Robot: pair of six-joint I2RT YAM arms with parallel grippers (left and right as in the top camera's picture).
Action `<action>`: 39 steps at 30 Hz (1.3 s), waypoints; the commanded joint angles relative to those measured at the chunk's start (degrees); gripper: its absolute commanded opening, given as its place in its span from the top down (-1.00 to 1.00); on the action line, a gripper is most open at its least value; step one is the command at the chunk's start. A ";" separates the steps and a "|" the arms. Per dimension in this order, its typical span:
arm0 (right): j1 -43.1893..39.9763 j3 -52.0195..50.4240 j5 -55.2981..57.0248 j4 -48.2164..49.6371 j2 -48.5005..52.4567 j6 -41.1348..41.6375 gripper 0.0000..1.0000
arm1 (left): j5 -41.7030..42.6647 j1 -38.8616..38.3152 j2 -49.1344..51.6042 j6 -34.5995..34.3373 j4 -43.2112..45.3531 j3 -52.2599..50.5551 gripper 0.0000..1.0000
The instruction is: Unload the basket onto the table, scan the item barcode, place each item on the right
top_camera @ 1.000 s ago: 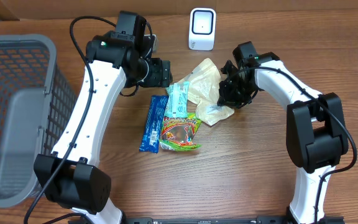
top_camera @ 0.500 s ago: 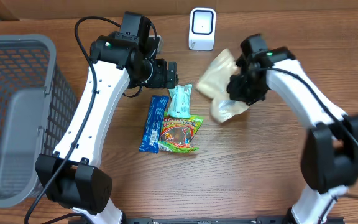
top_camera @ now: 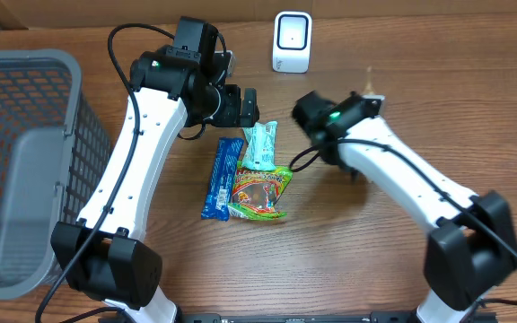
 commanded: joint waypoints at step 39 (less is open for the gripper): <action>-1.33 11.65 -34.27 5.29 1.20 -24.20 -0.47 | -1.36 -0.37 -0.02 0.02 1.60 -0.50 -1.00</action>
